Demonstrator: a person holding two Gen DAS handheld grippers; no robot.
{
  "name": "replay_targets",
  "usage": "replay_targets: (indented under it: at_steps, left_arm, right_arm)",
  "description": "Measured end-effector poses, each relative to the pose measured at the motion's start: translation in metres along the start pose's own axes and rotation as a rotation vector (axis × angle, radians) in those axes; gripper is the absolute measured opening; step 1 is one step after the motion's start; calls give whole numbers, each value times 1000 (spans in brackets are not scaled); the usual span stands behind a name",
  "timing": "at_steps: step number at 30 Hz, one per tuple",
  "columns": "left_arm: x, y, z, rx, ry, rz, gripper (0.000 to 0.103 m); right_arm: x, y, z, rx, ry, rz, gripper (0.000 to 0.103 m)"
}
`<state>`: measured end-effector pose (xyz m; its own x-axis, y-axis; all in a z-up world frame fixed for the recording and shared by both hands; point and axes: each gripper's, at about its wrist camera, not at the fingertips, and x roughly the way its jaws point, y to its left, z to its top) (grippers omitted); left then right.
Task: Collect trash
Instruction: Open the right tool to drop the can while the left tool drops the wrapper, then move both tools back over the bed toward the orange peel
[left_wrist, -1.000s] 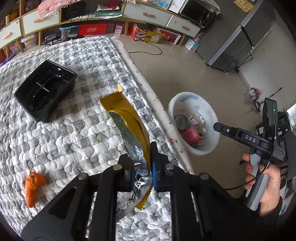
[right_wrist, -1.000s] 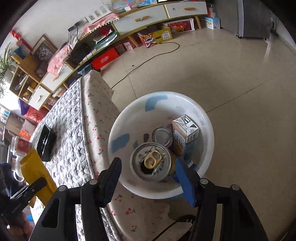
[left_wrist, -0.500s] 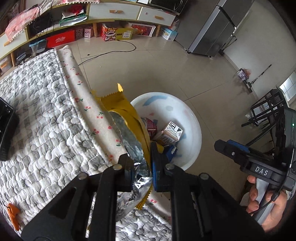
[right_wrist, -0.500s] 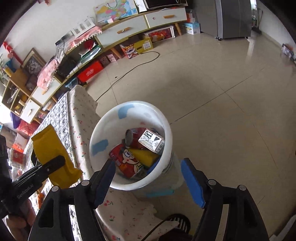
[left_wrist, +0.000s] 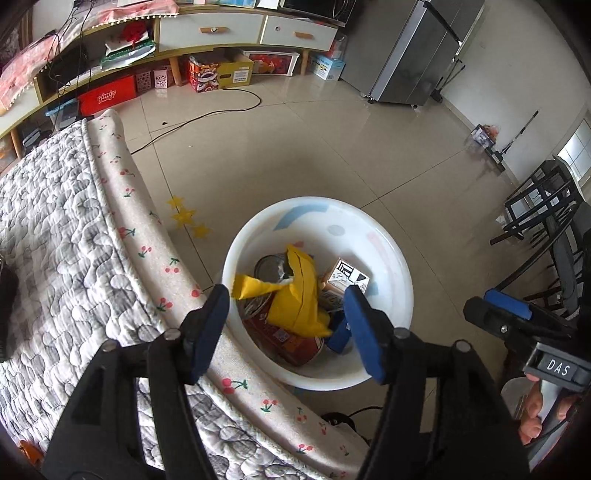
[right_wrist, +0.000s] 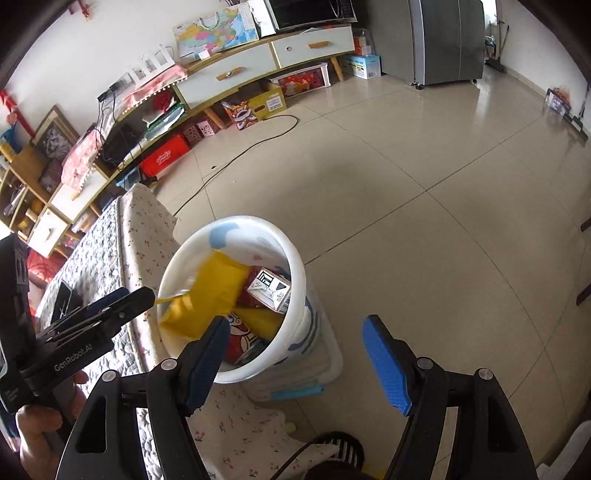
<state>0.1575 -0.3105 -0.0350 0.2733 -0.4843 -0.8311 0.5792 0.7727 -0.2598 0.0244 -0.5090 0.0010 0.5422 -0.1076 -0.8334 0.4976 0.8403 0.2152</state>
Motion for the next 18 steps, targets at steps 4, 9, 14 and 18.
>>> replay_targets:
  at_steps: [4, 9, 14, 18]
  left_arm:
    - [-9, 6, -5, -3, -4, 20, 72]
    - [-20, 20, -10, -9, -17, 63, 78]
    - [-33, 36, -19, -26, -21, 96, 84]
    - [-47, 49, -30, -39, -25, 129, 90]
  right_arm:
    - [0, 4, 0, -6, 1, 1, 76]
    - [1, 15, 1, -28, 2, 3, 76]
    - [1, 26, -1, -56, 1, -1, 76]
    - [2, 38, -3, -89, 0, -4, 76]
